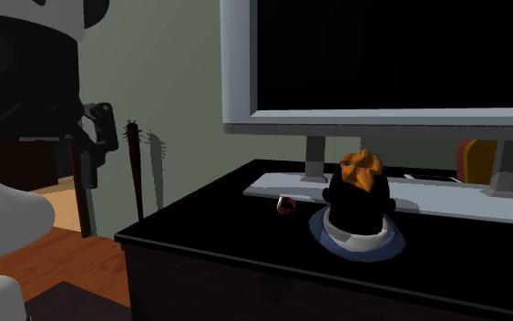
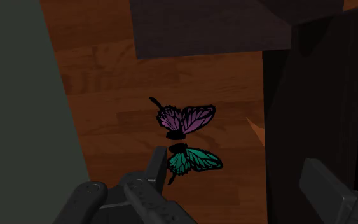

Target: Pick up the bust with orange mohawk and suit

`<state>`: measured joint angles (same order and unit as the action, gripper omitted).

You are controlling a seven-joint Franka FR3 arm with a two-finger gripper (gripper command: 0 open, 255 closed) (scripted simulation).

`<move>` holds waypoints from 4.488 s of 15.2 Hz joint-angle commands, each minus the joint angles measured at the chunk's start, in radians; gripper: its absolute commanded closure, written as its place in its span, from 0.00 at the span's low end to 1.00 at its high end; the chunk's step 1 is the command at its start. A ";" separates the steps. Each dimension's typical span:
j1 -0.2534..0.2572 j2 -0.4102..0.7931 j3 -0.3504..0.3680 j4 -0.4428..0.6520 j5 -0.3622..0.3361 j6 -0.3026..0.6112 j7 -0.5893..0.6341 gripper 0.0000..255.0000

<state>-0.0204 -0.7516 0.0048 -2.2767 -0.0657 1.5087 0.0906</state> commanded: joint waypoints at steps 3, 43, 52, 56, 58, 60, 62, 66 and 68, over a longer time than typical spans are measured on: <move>-0.003 0.015 0.034 -0.006 0.047 0.046 0.087 0.00; -0.168 0.677 0.486 0.422 0.026 0.767 1.316 1.00; -0.168 0.678 0.487 0.438 0.026 0.752 1.315 1.00; -0.169 0.681 0.487 0.494 0.026 0.698 1.313 1.00; -0.169 0.684 0.487 0.524 0.025 0.671 1.312 1.00; -0.168 0.688 0.488 0.555 0.024 0.643 1.312 1.00; -0.168 0.693 0.488 0.588 0.021 0.615 1.312 1.00; -0.167 0.706 0.491 0.656 0.014 0.558 1.314 1.00; -0.167 0.707 0.491 0.659 0.014 0.556 1.314 1.00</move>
